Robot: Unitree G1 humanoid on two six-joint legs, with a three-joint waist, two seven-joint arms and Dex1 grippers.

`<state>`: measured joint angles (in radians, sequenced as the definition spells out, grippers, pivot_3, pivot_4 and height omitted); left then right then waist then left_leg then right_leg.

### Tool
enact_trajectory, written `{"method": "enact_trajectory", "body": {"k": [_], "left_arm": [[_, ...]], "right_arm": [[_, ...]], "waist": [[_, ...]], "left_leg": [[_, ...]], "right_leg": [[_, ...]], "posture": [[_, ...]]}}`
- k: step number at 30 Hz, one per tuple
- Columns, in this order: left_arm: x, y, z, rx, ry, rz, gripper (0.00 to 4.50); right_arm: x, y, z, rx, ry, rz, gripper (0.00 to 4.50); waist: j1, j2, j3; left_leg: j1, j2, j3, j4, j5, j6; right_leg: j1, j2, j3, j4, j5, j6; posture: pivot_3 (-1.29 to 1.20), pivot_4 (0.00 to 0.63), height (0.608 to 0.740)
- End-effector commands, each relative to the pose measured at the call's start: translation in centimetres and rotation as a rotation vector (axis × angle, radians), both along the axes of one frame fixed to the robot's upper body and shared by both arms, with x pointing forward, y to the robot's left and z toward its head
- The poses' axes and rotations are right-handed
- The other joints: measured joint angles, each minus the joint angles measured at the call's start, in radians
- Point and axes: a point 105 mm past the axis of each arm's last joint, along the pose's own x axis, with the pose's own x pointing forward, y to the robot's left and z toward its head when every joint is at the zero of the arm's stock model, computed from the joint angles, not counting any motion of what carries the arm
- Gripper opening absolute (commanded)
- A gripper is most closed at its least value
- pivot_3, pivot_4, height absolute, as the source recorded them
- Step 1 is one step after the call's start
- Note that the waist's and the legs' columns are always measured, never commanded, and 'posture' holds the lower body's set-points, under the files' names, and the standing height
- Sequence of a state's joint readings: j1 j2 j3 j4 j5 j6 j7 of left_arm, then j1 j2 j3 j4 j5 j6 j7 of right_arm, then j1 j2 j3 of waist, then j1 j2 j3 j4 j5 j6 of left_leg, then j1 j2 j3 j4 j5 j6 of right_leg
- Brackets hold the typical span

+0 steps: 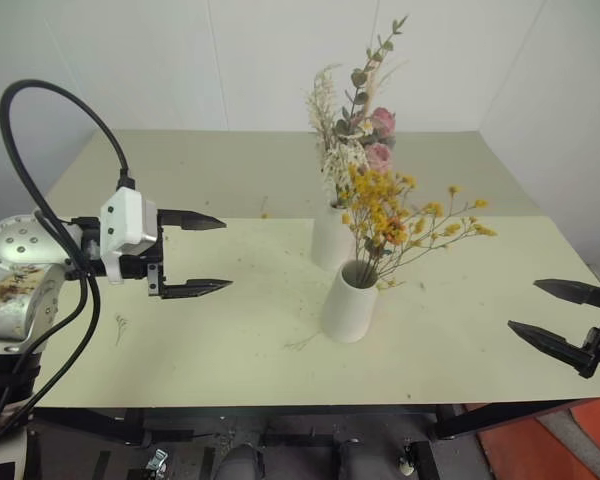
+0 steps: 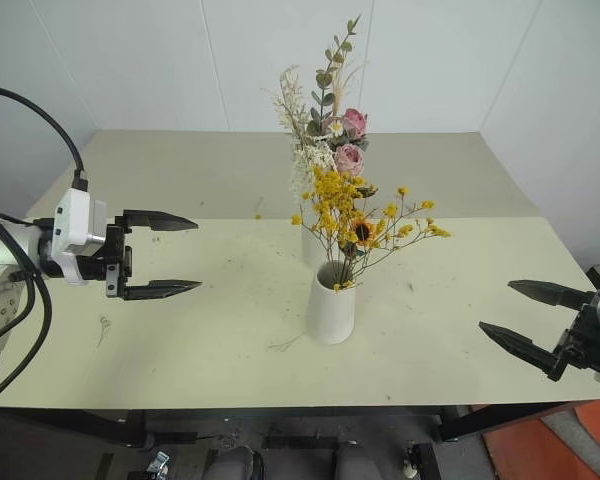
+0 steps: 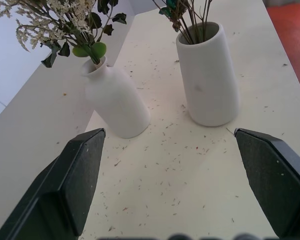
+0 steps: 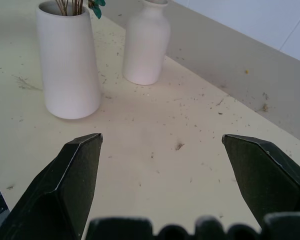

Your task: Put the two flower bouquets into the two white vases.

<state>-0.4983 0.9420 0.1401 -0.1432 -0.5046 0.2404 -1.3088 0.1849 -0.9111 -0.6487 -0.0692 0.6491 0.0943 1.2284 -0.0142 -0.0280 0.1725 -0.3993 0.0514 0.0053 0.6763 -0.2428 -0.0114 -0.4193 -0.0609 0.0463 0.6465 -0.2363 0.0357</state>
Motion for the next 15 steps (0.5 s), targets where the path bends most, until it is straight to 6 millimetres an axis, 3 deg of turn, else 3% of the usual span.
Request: {"method": "enact_trajectory", "body": {"k": [1, 15], "left_arm": [[-0.25, -0.27, 1.46, -0.005, -0.057, -0.011, 4.5], [-0.32, 0.49, 1.7, -0.009, -0.072, 0.025, 4.5]], "right_arm": [[-0.31, -0.56, 1.3, -0.044, -0.035, -0.016, 4.49], [-0.27, -0.31, 1.18, -0.062, -0.033, -0.009, 4.49]], "waist": [[0.001, 0.0, 0.0], [0.0, 0.0, 0.0]], "left_leg": [[0.0, 0.0, 0.0, 0.0, 0.0, 0.0], [0.0, 0.0, 0.0, 0.0, 0.0, 0.0]], "right_leg": [[0.0, 0.0, 0.0, 0.0, 0.0, 0.0], [0.0, 0.0, 0.0, 0.0, 0.0, 0.0]], "posture": [[0.0, 0.15, 0.74], [0.0, 0.15, 0.74]]}}
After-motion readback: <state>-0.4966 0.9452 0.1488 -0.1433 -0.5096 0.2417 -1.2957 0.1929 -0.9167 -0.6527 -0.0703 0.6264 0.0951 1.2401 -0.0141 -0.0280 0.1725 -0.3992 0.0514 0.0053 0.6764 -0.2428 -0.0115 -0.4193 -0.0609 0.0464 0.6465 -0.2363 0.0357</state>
